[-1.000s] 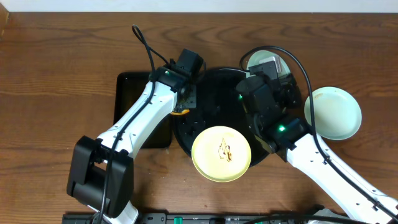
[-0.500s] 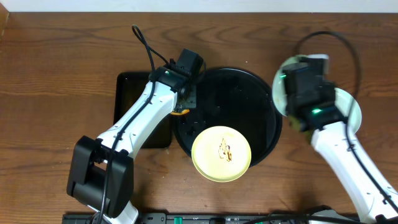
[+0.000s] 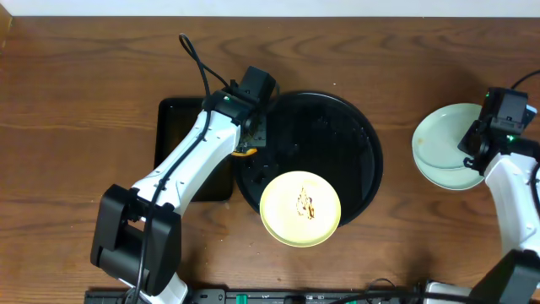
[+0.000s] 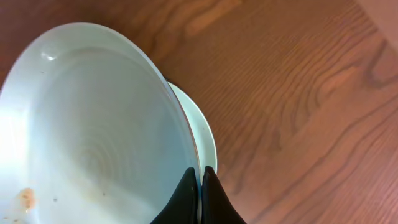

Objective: Clean dirty plates on tray and stack at the side
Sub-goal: 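Lift the pale green plate and stack it on the plate at right, then move the right gripper to the yellow plate rim on the round tray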

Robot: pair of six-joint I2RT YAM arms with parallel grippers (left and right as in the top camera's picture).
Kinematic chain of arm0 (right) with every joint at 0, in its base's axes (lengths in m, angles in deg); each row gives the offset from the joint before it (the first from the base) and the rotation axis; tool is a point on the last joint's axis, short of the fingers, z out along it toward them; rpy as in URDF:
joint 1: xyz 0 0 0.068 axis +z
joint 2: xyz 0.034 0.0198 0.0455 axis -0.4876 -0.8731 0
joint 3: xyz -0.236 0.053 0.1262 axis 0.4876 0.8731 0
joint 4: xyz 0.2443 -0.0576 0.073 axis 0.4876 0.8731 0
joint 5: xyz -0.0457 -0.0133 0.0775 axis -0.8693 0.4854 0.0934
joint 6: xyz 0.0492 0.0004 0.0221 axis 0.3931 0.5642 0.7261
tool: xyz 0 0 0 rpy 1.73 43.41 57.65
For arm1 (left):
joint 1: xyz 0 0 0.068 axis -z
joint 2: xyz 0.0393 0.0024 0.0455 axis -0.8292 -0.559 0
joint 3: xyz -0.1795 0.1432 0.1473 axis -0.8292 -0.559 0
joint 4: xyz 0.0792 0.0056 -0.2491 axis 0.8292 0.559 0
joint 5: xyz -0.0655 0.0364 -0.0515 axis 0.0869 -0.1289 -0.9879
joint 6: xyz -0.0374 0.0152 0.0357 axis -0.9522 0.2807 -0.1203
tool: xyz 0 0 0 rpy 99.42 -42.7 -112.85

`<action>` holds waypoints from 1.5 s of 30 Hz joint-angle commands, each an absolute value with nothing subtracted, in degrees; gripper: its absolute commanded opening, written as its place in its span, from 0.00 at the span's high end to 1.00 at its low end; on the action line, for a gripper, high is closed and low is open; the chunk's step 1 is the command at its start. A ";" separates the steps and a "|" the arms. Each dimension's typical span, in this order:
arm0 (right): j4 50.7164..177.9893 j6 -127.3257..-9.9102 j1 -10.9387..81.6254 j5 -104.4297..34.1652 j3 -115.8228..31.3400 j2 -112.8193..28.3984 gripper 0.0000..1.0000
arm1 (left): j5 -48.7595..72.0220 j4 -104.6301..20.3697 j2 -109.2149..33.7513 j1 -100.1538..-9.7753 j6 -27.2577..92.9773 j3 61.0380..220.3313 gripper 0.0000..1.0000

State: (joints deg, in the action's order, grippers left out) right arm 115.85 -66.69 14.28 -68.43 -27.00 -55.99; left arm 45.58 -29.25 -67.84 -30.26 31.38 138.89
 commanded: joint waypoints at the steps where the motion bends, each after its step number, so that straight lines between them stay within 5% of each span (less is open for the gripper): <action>1: 115.15 -65.58 12.14 -67.51 -27.15 -57.26 0.95 | 45.68 -28.81 -67.07 -30.23 30.82 138.52 0.84; 2: 115.13 -65.60 11.90 -67.23 -27.15 -57.30 0.91 | 45.68 -28.81 -67.07 -30.23 30.82 138.52 0.84; 5: 114.56 -65.60 11.95 -63.58 -27.15 -57.28 0.54 | 45.68 -28.85 -67.07 -30.23 30.82 138.52 0.84; 10: 115.02 -66.61 12.01 -44.21 -27.15 -57.28 0.46 | 45.68 -28.83 -67.07 -30.23 30.82 138.52 0.84; 16: 125.05 -73.27 15.46 -12.98 -27.15 -57.28 0.46 | 45.68 -28.81 -67.07 -30.23 30.82 138.52 0.83; 24: 141.66 -76.97 29.65 -11.60 -26.67 -57.30 0.44 | 45.66 -28.81 -67.07 -30.23 30.82 138.52 0.83; 31: 140.75 -69.54 42.65 -18.71 -24.42 -57.39 0.47 | 44.15 -28.81 -67.07 -30.23 30.82 138.52 0.83; 37: 125.97 -62.50 50.76 -19.36 -13.75 -57.39 0.56 | 44.15 -28.61 -67.07 -30.23 30.82 138.52 0.83; 45: 112.29 -57.01 52.62 -23.78 -7.59 -57.39 0.87 | 44.13 -28.59 -67.07 -30.23 30.82 138.52 0.83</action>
